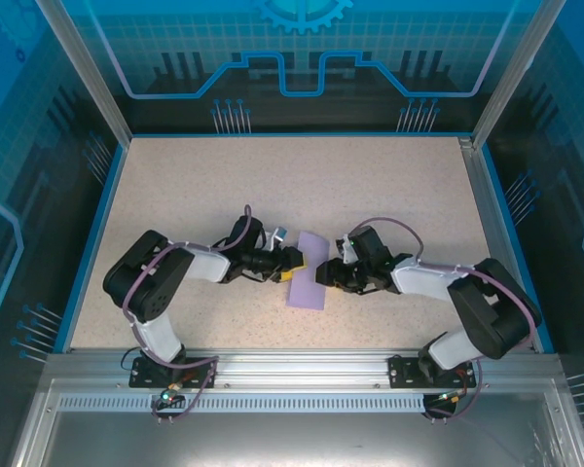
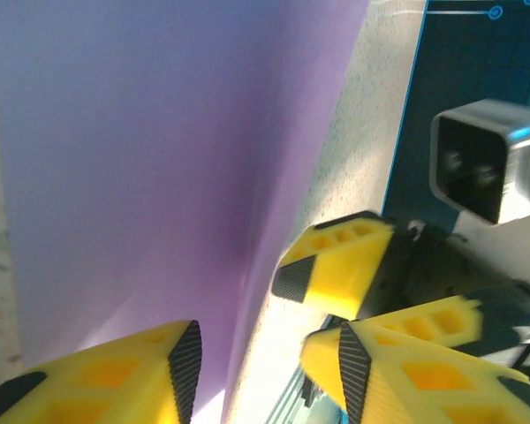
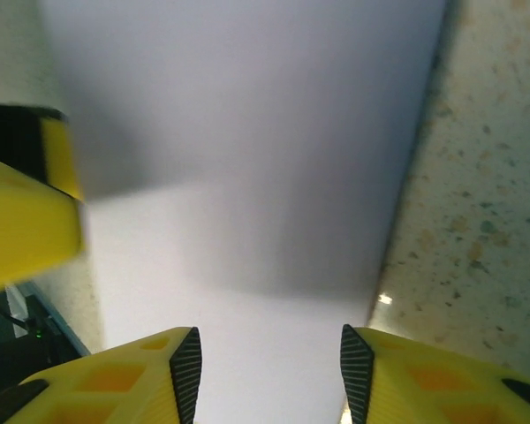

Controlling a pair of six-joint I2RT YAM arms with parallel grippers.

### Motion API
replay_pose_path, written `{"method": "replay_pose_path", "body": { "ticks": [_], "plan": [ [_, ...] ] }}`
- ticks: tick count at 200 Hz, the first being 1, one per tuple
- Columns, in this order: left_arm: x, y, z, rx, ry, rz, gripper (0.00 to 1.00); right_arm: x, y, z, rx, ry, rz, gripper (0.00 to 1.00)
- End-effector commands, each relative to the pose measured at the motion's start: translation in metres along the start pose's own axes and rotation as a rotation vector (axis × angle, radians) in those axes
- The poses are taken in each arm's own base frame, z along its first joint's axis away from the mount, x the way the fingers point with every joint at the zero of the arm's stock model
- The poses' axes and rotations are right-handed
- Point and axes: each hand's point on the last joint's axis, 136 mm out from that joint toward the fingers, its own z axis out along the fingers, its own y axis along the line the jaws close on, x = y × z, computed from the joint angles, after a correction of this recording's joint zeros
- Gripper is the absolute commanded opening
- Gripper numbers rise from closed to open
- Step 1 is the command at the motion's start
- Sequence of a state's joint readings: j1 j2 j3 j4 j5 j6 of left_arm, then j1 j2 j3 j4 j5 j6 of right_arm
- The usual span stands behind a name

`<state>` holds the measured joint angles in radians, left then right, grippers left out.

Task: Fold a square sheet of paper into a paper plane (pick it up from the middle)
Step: Fold the triangle a second time at the center of the table.

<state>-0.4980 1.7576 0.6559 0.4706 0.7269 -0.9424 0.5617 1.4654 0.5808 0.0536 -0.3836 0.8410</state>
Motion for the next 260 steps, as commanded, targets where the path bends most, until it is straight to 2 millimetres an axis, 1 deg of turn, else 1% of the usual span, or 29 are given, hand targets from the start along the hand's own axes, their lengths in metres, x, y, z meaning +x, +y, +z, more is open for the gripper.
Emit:
{"method": "replay_pose_path", "body": {
  "ticks": [1, 9, 16, 24, 40, 61, 73, 94, 106, 118, 141, 167, 189, 204, 227, 235, 239, 241, 248, 260],
  "plan": [
    [0.021, -0.010, 0.004, -0.006, 0.065, 0.048, 0.44, -0.006, 0.002, -0.011, -0.004, -0.043, -0.026, 0.50],
    [0.026, -0.010, 0.008, -0.022, 0.084, 0.059, 0.43, -0.005, 0.004, -0.013, -0.008, -0.042, -0.031, 0.50],
    [0.029, -0.010, 0.010, -0.031, 0.089, 0.062, 0.39, -0.004, 0.005, -0.015, -0.011, -0.043, -0.037, 0.50],
    [0.030, -0.010, 0.012, -0.042, 0.087, 0.060, 0.35, -0.002, 0.008, -0.018, -0.016, -0.046, -0.051, 0.51],
    [0.028, -0.008, 0.010, -0.066, 0.064, 0.051, 0.32, 0.003, 0.010, -0.027, 0.001, -0.069, -0.098, 0.53],
    [0.027, -0.010, 0.008, -0.069, 0.043, 0.048, 0.30, 0.011, 0.009, -0.041, 0.057, -0.118, -0.164, 0.59],
    [0.027, -0.012, 0.007, -0.061, 0.039, 0.049, 0.30, 0.017, 0.012, -0.049, 0.070, -0.144, -0.209, 0.63],
    [0.027, -0.010, 0.007, -0.073, 0.038, 0.038, 0.28, 0.028, 0.014, -0.059, 0.121, -0.178, -0.298, 0.72],
    [0.027, -0.008, 0.007, -0.077, 0.035, 0.032, 0.26, 0.034, 0.016, -0.061, 0.151, -0.184, -0.355, 0.76],
    [0.027, -0.007, 0.007, -0.079, 0.030, 0.025, 0.25, 0.038, 0.020, -0.061, 0.173, -0.184, -0.406, 0.77],
    [0.026, -0.004, 0.008, -0.088, 0.024, 0.015, 0.23, 0.048, 0.036, -0.057, 0.210, -0.178, -0.548, 0.78],
    [0.025, -0.003, 0.008, -0.094, 0.015, 0.001, 0.22, 0.050, 0.055, -0.057, 0.320, -0.232, -0.740, 0.77],
    [0.024, 0.002, 0.007, -0.115, 0.004, -0.008, 0.23, 0.048, 0.062, -0.057, 0.414, -0.305, -0.879, 0.79],
    [0.024, 0.004, 0.008, -0.115, -0.001, -0.011, 0.23, 0.048, 0.064, -0.055, 0.433, -0.306, -0.905, 0.81],
    [0.023, 0.003, 0.008, -0.106, -0.004, -0.012, 0.23, 0.048, 0.070, -0.054, 0.417, -0.301, -0.934, 0.84],
    [0.023, 0.004, 0.007, -0.110, -0.005, -0.014, 0.23, 0.044, 0.068, -0.057, 0.442, -0.316, -0.904, 0.91],
    [0.024, 0.004, 0.007, -0.115, -0.004, -0.014, 0.23, 0.042, 0.065, -0.060, 0.458, -0.327, -0.874, 0.97],
    [0.024, 0.004, 0.007, -0.115, -0.004, -0.014, 0.23, 0.040, 0.063, -0.062, 0.471, -0.333, -0.855, 0.99],
    [0.024, 0.004, 0.007, -0.117, -0.003, -0.012, 0.23, 0.036, 0.058, -0.066, 0.503, -0.339, -0.802, 0.99],
    [0.024, 0.004, 0.007, -0.120, -0.001, -0.011, 0.22, 0.037, 0.054, -0.066, 0.515, -0.311, -0.788, 0.98]
  ]
}}
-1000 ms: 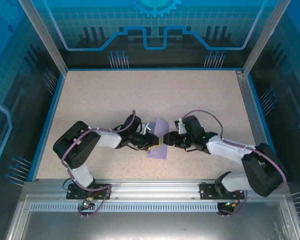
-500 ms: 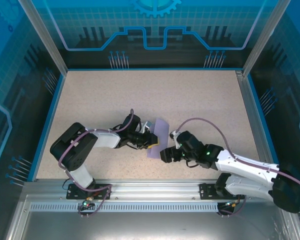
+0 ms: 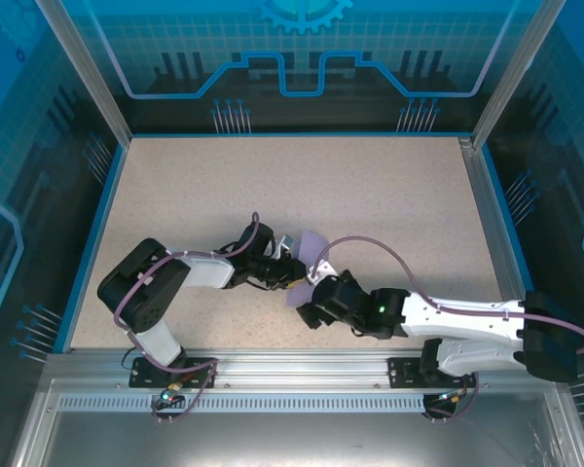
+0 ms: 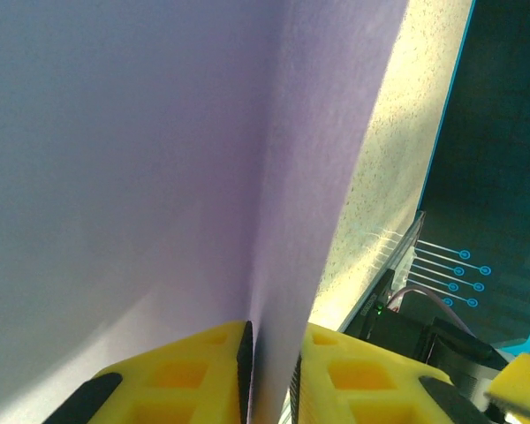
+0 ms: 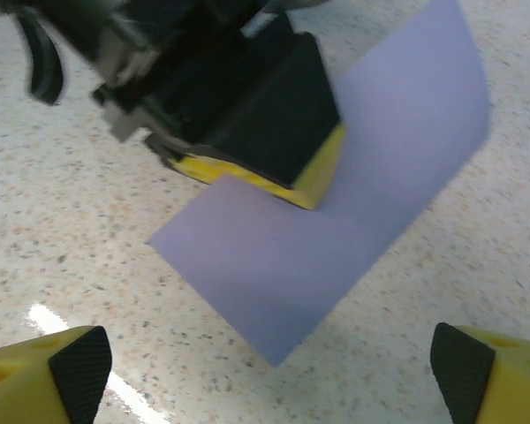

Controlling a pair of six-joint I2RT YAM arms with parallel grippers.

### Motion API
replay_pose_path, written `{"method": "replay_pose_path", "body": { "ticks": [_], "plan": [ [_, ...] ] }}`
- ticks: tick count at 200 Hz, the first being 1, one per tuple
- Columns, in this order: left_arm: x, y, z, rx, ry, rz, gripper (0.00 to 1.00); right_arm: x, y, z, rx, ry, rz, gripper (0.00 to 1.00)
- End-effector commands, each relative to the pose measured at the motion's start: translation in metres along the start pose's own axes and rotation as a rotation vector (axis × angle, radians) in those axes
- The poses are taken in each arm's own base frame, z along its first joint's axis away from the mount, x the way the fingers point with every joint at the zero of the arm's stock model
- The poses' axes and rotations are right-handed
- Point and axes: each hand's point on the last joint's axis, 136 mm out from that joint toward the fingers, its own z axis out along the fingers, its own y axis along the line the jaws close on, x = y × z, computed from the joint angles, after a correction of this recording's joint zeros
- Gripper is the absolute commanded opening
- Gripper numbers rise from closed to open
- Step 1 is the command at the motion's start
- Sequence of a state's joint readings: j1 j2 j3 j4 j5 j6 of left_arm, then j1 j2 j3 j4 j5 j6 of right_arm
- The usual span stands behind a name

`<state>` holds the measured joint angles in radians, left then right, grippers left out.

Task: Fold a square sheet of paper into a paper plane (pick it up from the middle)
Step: Fold the triangle a second time at the center of the table.

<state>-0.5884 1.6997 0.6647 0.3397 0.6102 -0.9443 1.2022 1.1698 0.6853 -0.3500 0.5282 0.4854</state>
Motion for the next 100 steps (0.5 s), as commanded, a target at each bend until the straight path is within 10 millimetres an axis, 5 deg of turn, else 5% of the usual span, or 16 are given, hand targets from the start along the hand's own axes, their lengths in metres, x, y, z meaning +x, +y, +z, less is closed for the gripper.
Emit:
{"method": "replay_pose_path", "body": {
  "ticks": [1, 34, 100],
  "plan": [
    [0.003, 0.003, -0.002, -0.018, -0.002, -0.010, 0.22, -0.007, -0.017, -0.005, 0.091, 0.015, 0.058, 0.97],
    [0.001, 0.002, -0.002, -0.015, -0.002, -0.011, 0.19, -0.004, -0.013, -0.004, 0.081, 0.053, 0.062, 0.91],
    [0.003, 0.003, -0.005, -0.010, -0.004, -0.013, 0.19, -0.004, 0.035, 0.004, -0.063, 0.078, -0.042, 0.72]
  ]
}}
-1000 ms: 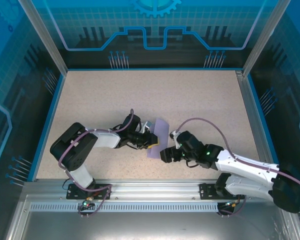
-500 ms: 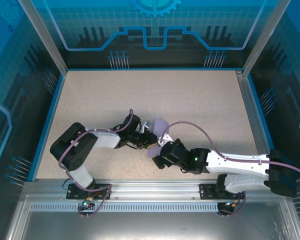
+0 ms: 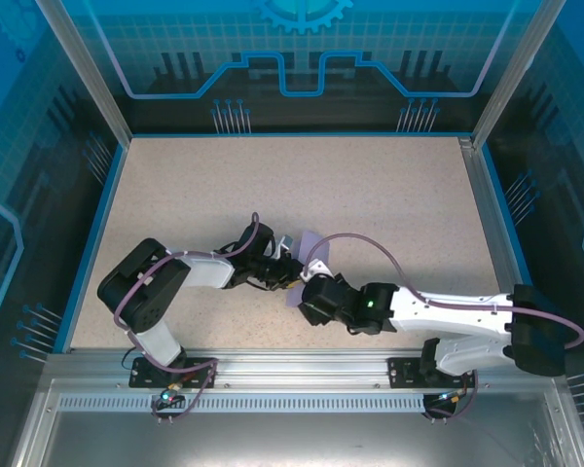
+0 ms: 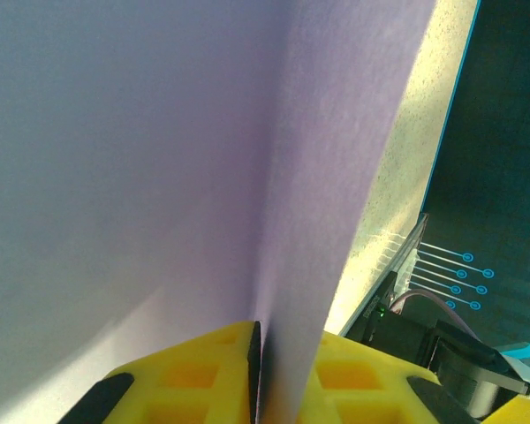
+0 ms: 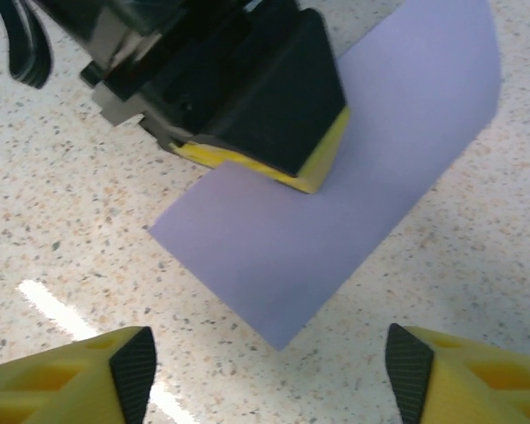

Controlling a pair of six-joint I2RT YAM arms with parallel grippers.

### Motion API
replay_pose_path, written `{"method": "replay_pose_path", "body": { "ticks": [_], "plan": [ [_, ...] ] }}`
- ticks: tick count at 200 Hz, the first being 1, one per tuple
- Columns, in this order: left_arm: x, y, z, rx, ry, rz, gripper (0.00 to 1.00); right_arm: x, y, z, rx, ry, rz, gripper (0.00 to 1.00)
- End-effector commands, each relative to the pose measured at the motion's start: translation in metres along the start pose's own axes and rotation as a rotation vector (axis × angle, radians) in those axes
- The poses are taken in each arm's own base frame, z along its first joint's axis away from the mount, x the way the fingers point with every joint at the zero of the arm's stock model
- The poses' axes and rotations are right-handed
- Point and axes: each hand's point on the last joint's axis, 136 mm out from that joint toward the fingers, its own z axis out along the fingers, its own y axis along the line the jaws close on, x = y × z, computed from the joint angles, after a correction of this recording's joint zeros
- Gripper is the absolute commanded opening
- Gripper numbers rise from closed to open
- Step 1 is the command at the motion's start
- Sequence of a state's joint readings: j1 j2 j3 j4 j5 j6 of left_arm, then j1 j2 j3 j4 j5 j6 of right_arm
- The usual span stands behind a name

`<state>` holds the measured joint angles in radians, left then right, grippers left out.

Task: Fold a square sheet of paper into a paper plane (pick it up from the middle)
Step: Fold the triangle a second time at the center of the table.

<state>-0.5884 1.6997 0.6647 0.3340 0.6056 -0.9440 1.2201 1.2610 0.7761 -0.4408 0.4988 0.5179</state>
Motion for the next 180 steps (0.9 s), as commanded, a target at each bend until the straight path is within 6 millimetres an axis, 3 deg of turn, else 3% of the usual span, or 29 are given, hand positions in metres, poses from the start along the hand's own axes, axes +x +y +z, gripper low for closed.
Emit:
{"method": "replay_pose_path", "body": {
  "ticks": [1, 42, 56, 62, 99, 137, 180],
  "plan": [
    [0.002, 0.001, -0.005, -0.005, -0.004, -0.010, 0.19, -0.006, 0.023, 0.000, -0.057, -0.009, -0.028, 0.72],
    [0.002, -0.002, -0.005, -0.001, 0.001, -0.008, 0.19, -0.012, 0.036, 0.016, -0.022, 0.009, -0.050, 0.75],
    [0.001, -0.002, -0.005, -0.001, 0.002, -0.009, 0.19, -0.006, 0.034, 0.026, 0.014, 0.028, -0.061, 0.75],
    [0.001, -0.002, -0.005, 0.001, 0.003, -0.009, 0.19, -0.017, 0.038, 0.025, 0.020, 0.005, -0.046, 0.75],
    [0.001, -0.003, -0.005, -0.003, 0.008, -0.006, 0.19, -0.018, 0.037, 0.039, 0.098, 0.000, -0.024, 0.75],
    [0.002, -0.005, -0.007, -0.001, 0.009, 0.001, 0.19, -0.013, 0.035, 0.049, 0.141, 0.026, -0.032, 0.63],
    [0.002, -0.007, -0.008, -0.003, 0.010, 0.008, 0.19, -0.009, 0.032, 0.046, 0.151, 0.028, -0.032, 0.45]
  ]
}}
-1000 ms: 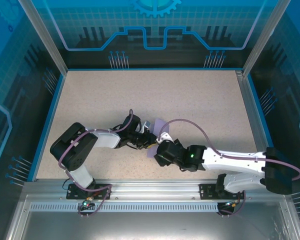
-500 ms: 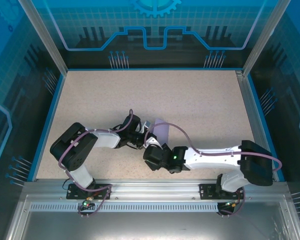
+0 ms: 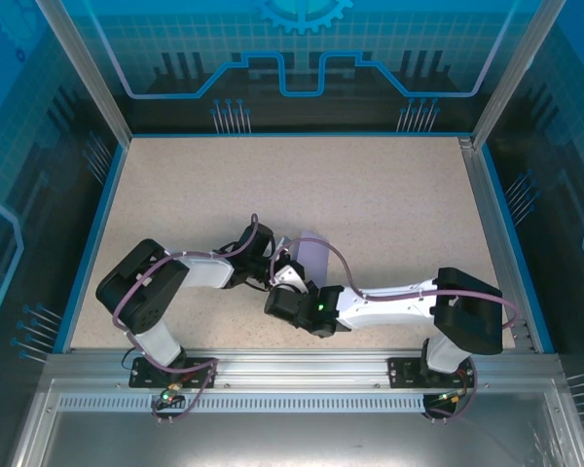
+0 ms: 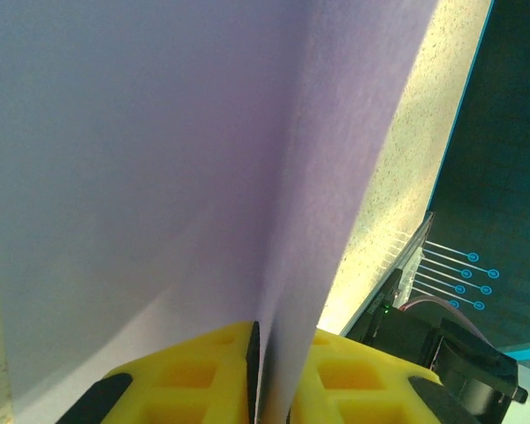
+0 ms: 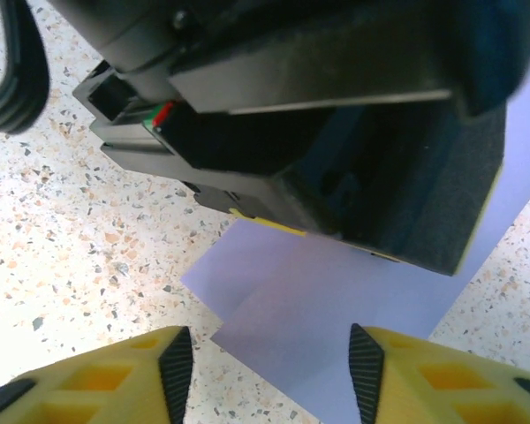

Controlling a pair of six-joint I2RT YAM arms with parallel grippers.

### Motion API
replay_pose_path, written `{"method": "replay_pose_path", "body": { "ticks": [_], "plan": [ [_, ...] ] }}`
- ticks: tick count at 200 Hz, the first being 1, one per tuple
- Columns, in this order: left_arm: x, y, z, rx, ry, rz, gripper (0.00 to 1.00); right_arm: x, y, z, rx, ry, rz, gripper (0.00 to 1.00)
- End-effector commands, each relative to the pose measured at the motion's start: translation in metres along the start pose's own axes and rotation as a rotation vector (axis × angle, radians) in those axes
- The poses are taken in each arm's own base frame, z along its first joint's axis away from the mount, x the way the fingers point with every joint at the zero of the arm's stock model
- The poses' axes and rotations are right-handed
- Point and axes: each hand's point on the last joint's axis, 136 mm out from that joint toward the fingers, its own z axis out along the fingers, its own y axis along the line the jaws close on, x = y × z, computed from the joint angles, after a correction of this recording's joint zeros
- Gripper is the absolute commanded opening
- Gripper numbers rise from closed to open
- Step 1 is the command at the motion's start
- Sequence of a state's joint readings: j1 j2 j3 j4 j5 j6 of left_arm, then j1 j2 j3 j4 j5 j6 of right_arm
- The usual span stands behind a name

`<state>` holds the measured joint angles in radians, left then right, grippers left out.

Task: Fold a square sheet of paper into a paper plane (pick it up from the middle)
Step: Fold the triangle a second time at the center of the table.

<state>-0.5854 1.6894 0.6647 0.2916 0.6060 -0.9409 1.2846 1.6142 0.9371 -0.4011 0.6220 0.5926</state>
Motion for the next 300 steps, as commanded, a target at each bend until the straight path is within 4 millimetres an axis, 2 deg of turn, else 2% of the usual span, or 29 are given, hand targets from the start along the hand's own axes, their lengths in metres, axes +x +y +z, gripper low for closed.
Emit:
{"method": "replay_pose_path", "body": {
  "ticks": [1, 47, 83, 87, 118, 128, 156, 174, 182, 191, 206, 220, 245, 258, 300],
  "plan": [
    [-0.001, -0.011, -0.006, 0.018, -0.001, 0.027, 0.19, -0.005, 0.000, -0.007, 0.017, -0.027, 0.013, 0.45],
    [-0.001, -0.013, -0.008, 0.022, -0.002, 0.029, 0.19, -0.005, -0.006, -0.014, 0.000, -0.038, 0.013, 0.16],
    [0.000, -0.015, -0.009, 0.025, -0.004, 0.030, 0.21, -0.009, -0.006, -0.019, -0.078, -0.052, 0.028, 0.10],
    [0.000, -0.015, -0.009, 0.025, -0.004, 0.031, 0.22, 0.000, -0.009, -0.016, -0.075, -0.034, 0.018, 0.09],
    [-0.005, -0.005, -0.017, -0.037, -0.072, 0.021, 0.40, 0.003, -0.007, -0.013, -0.183, -0.015, 0.061, 0.06],
    [-0.007, -0.002, -0.022, -0.064, -0.103, 0.015, 0.51, 0.004, -0.009, -0.011, -0.213, -0.009, 0.082, 0.05],
    [-0.008, 0.005, -0.040, -0.125, -0.182, 0.008, 0.55, 0.003, -0.012, -0.012, -0.333, -0.018, 0.158, 0.04],
    [-0.004, 0.005, -0.047, -0.128, -0.202, 0.018, 0.45, 0.003, -0.019, -0.014, -0.381, -0.027, 0.210, 0.04],
    [-0.002, 0.004, -0.048, -0.125, -0.199, 0.012, 0.46, 0.003, -0.022, -0.015, -0.392, -0.036, 0.221, 0.04],
    [0.001, 0.002, -0.049, -0.125, -0.195, 0.018, 0.50, 0.003, -0.027, -0.015, -0.397, -0.043, 0.238, 0.04],
    [0.005, -0.001, -0.049, -0.140, -0.194, 0.042, 0.47, 0.002, -0.031, -0.016, -0.440, -0.053, 0.273, 0.04],
    [0.010, 0.000, -0.045, -0.175, -0.182, 0.069, 0.44, 0.002, -0.035, -0.016, -0.479, -0.056, 0.302, 0.04],
    [0.017, 0.013, -0.038, -0.245, -0.199, 0.070, 0.26, 0.003, -0.047, -0.014, -0.496, -0.044, 0.360, 0.04],
    [0.023, 0.019, -0.033, -0.260, -0.203, 0.061, 0.20, 0.003, -0.052, -0.012, -0.499, -0.032, 0.381, 0.04],
    [0.031, 0.023, -0.017, -0.281, -0.160, 0.063, 0.15, 0.007, -0.062, -0.004, -0.498, -0.006, 0.422, 0.04]
  ]
}}
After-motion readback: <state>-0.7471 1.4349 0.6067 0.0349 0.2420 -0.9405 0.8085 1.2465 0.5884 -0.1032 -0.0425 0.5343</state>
